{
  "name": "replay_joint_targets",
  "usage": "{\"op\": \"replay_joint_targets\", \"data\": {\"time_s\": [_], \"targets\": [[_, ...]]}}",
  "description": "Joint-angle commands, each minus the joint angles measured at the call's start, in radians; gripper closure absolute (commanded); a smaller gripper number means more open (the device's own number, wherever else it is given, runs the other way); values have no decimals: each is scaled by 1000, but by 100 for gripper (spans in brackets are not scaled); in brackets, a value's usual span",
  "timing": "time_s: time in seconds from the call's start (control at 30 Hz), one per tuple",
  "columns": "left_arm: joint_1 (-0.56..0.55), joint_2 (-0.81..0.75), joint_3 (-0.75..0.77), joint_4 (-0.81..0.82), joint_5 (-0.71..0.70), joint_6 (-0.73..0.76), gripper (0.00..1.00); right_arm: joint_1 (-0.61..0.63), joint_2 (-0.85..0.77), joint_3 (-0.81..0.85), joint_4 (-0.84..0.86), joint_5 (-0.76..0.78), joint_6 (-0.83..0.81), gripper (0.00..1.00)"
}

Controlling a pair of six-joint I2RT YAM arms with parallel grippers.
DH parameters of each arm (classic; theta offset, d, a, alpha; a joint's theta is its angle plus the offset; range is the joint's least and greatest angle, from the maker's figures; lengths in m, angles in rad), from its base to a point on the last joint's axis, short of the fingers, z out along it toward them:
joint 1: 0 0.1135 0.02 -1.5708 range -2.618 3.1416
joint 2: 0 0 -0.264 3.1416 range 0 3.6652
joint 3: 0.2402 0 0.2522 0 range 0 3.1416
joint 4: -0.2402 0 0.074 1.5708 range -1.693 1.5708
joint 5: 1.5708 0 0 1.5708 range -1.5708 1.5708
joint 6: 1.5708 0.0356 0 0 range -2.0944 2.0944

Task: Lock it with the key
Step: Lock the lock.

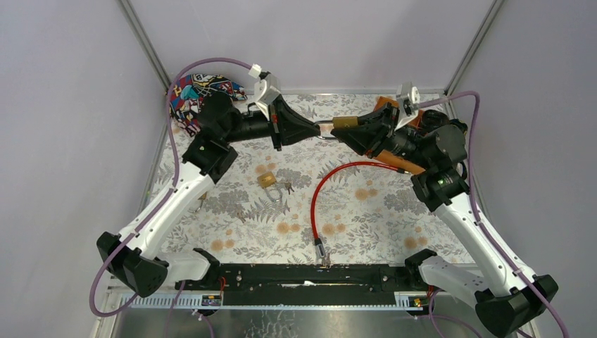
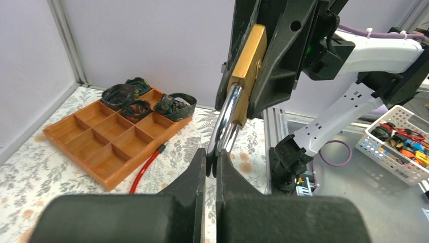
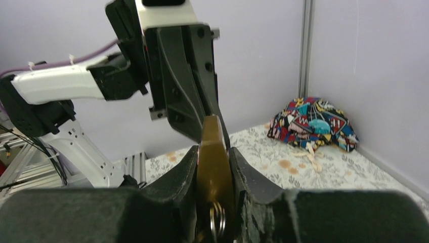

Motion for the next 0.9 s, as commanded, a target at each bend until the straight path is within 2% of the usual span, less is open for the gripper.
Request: {"op": "replay_joint_targets", "data": {"time_s": [0.0,0.13,0.23,0.4,0.47,0.7,0.87], "targets": [[34,-48,163,189,46,68,100,-10,64,27,-380,-91,-97,100],[4,-51,140,135,68,81,100,-12,94,54,-334,-113,-67,100],[-64,-50,97,123,34,83,100,-11,108,13,-161,-129,46,100],[-150,-21,11,-42,16,117,100,-10,121,-54,208,-108,310,100],[-164,-1,-31,-43,21,89,100,-9,129,-53,272,-99,362,100],[-296,47,-99,121,-2,33,100,-9,117,-54,196,-53,326,100],[-357,66,-212,186,-4,-43,100,-13,100,-59,185,33,335,100]]}}
